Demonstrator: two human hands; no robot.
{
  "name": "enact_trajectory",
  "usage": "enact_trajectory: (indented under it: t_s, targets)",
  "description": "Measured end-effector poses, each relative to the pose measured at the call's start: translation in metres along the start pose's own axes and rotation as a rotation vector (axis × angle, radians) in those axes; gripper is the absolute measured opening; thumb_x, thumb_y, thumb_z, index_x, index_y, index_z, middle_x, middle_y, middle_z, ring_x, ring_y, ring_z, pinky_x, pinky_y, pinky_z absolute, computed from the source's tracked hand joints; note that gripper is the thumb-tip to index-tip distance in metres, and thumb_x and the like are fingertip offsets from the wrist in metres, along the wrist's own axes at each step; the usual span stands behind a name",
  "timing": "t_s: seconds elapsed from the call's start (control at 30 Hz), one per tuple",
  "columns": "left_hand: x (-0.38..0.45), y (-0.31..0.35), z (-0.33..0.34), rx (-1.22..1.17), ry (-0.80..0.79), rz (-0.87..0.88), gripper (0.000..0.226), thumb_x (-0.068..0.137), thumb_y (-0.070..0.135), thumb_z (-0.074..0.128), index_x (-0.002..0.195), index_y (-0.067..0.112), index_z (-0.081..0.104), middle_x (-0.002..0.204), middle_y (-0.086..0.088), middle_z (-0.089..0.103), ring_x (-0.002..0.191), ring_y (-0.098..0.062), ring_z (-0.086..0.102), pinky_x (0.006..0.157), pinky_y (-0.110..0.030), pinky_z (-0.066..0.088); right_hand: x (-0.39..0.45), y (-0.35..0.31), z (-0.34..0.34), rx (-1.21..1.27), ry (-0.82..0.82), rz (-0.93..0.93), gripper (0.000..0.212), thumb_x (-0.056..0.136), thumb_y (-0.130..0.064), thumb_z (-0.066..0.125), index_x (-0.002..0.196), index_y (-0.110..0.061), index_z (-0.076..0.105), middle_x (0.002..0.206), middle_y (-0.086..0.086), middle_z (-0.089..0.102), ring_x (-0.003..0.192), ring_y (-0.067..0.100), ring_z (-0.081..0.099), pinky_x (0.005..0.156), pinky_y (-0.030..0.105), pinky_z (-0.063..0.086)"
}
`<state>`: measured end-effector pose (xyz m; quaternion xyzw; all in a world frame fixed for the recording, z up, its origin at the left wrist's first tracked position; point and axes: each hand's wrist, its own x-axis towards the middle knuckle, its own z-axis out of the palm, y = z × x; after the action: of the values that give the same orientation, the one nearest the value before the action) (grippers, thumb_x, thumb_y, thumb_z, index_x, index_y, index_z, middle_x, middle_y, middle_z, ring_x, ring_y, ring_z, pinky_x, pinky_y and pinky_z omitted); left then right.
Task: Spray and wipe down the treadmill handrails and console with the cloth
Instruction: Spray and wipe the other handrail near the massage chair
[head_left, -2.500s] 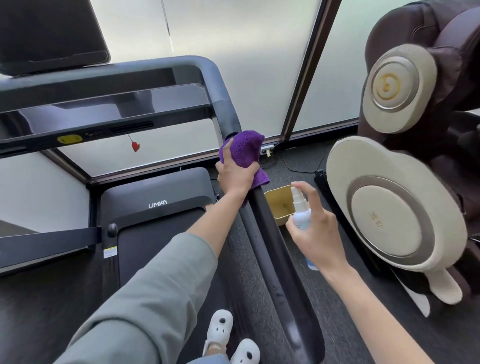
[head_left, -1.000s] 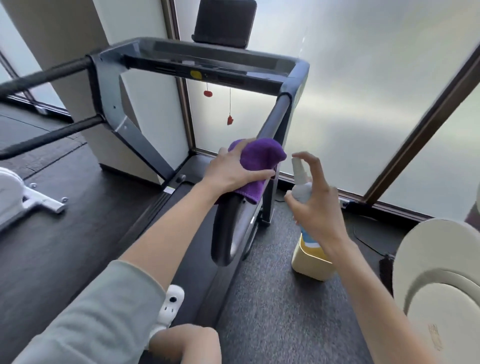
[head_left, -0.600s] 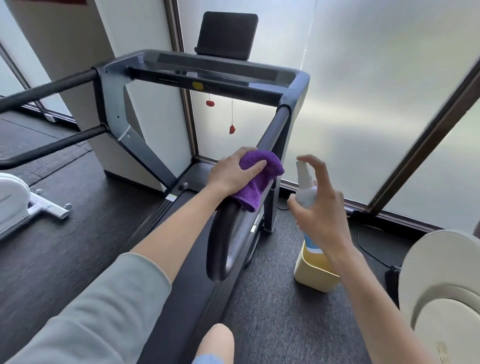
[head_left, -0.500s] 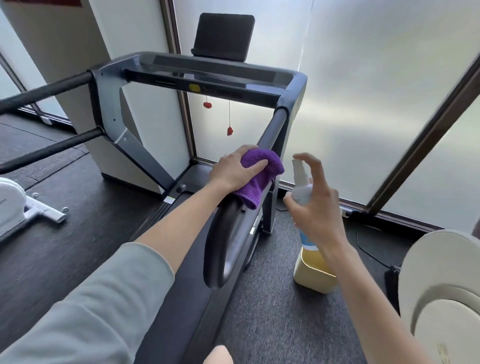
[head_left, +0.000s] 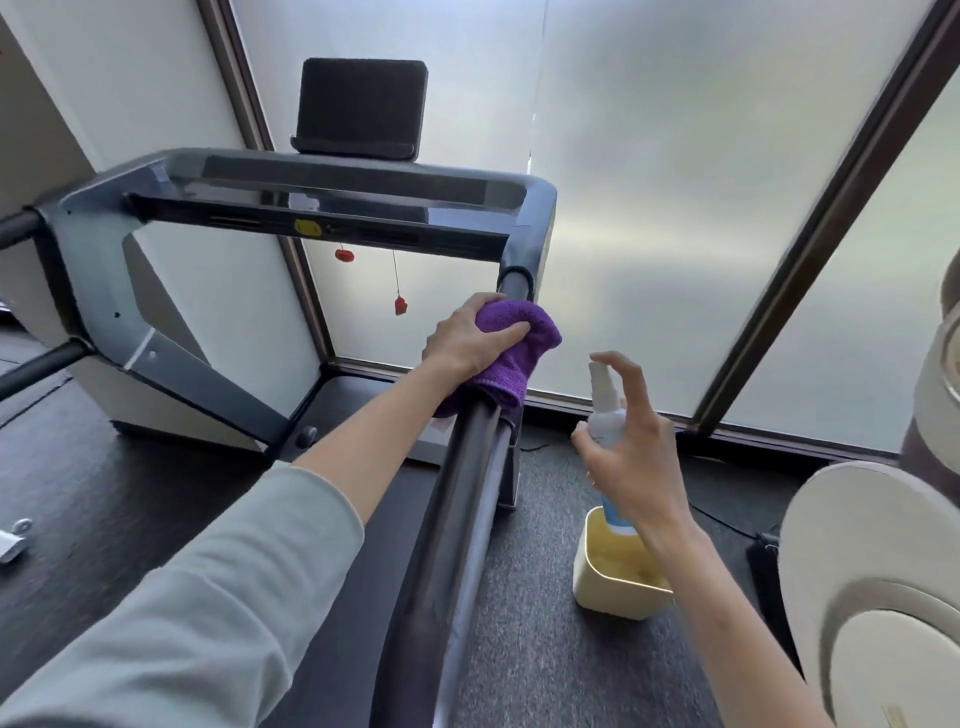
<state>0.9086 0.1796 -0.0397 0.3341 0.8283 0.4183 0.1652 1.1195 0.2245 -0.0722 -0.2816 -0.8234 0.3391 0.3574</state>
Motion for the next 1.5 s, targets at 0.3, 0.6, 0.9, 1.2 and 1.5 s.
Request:
enact_trajectory:
  t_s: [0.3,0.6,0.9,1.2,1.5]
  targets:
    - [0.072,0.017,0.013,0.019,0.011,-0.020,0.055,0.080,0.059,0.065,0.129,0.039,0.049,0.124,0.002,0.060,0.111,-0.024,0.057,0.099,-0.035,0.043,0.022,0.019,-0.003,0.066,0.032,0.052,0.066,0.083,0.004,0.064,0.130,-0.035,0.041,0.056,0.012,0.056,0.045,0.031,0.056,0.048,0.047,0.055]
    - [0.016,0.004,0.007,0.190,0.037,0.029,0.048,0.079,0.060,0.063,0.122,0.043,0.051,0.119,-0.005,0.056,0.106,-0.027,0.056,0.094,-0.034,0.042,-0.019,0.013,-0.013,0.216,-0.017,0.045,0.074,0.083,0.006,0.066,0.120,-0.053,0.040,0.060,0.018,0.056,0.045,0.037,0.057,0.047,0.048,0.055]
    - [-0.094,-0.023,-0.010,-0.213,-0.001,0.013,0.046,0.063,0.053,0.074,0.105,0.040,0.061,0.106,0.006,0.066,0.100,-0.017,0.065,0.097,-0.043,0.051,-0.044,0.004,-0.014,0.264,-0.094,-0.025,0.070,0.084,0.003,0.066,0.124,-0.048,0.041,0.057,0.020,0.054,0.047,0.039,0.055,0.053,0.051,0.055]
    - [-0.052,-0.006,-0.003,0.078,0.048,0.030,0.052,0.072,0.060,0.070,0.119,0.043,0.056,0.113,0.007,0.065,0.105,-0.018,0.060,0.098,-0.040,0.047,-0.024,0.009,-0.020,0.206,-0.070,-0.008,0.066,0.082,0.002,0.064,0.126,-0.042,0.041,0.057,0.021,0.053,0.047,0.040,0.054,0.052,0.051,0.055]
    - [0.035,0.017,0.008,0.123,0.062,-0.014,0.054,0.080,0.060,0.066,0.127,0.038,0.051,0.122,0.002,0.062,0.111,-0.023,0.057,0.100,-0.037,0.043,-0.005,0.008,-0.016,0.185,-0.034,0.025,0.065,0.084,0.001,0.065,0.125,-0.043,0.041,0.062,0.021,0.055,0.048,0.037,0.056,0.050,0.050,0.054]
